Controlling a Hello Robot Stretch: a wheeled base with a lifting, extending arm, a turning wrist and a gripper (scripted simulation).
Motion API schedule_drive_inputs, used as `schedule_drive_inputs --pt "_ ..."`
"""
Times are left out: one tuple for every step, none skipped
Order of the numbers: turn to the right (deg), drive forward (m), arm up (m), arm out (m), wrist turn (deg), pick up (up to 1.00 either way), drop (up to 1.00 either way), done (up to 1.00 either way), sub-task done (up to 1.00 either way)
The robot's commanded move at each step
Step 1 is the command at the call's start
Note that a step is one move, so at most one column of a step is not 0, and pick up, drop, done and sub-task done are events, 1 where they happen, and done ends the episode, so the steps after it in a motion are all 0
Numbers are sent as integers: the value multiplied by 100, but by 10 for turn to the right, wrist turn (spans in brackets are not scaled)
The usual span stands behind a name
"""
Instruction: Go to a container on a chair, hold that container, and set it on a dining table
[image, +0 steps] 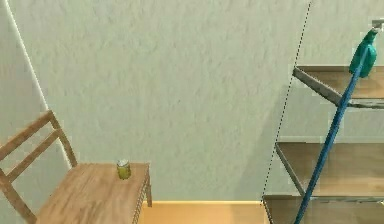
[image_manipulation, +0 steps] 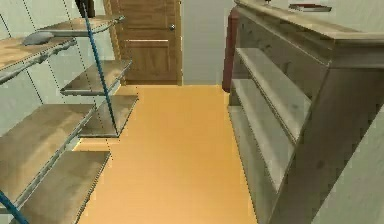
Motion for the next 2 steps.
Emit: schedule_drive_inputs --pt "-240 0 0 0 0 0 0 0 0" --pt "0 30 0 0 0 0 0 0 0"
